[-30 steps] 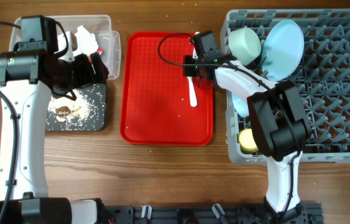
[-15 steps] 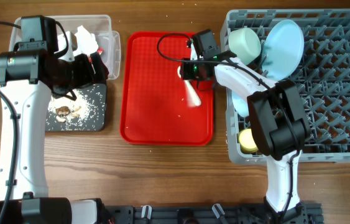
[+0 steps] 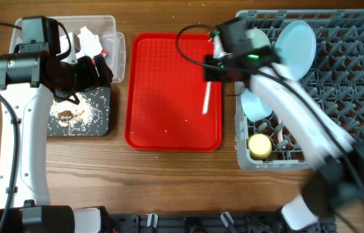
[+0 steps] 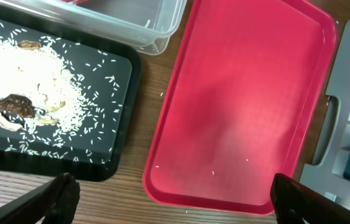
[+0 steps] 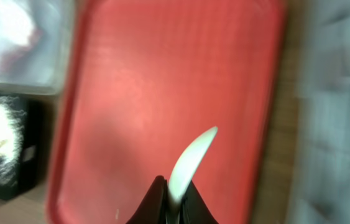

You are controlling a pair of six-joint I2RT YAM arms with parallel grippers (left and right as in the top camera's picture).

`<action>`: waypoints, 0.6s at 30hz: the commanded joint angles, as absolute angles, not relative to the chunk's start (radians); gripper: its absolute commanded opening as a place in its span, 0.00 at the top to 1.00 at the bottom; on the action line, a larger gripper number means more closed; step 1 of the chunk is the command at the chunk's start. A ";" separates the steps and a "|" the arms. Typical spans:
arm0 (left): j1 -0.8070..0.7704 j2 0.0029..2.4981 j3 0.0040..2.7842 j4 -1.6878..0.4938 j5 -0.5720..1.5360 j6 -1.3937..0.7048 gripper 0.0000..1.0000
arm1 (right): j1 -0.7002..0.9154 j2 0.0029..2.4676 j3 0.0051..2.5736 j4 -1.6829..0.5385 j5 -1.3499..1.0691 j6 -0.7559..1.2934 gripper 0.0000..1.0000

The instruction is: Sort waste into correct bins and load items into the dishwasher rack

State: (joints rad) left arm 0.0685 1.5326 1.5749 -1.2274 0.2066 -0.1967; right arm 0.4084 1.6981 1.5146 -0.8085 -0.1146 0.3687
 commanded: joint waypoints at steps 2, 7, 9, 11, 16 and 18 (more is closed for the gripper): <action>0.073 1.532 1.581 -1.224 0.207 -0.194 0.00 | 0.343 1.338 1.539 -1.104 0.216 0.227 0.96; 0.073 1.532 1.581 -1.224 0.207 -0.194 0.00 | 0.170 1.337 1.390 -1.172 0.389 0.138 0.96; 0.073 1.532 1.581 -1.224 0.207 -0.194 0.00 | 0.097 1.409 1.297 -1.087 0.376 0.013 0.96; 0.073 1.532 1.581 -1.224 0.207 -0.194 0.00 | 0.065 1.480 1.248 -1.062 0.322 -0.115 0.95; 0.073 1.532 1.581 -1.224 0.207 -0.194 0.00 | 0.059 1.610 1.244 -1.030 0.281 -0.117 0.68; 0.073 1.532 1.581 -1.224 0.207 -0.194 0.00 | 0.059 1.592 1.266 -1.039 0.254 -0.101 0.67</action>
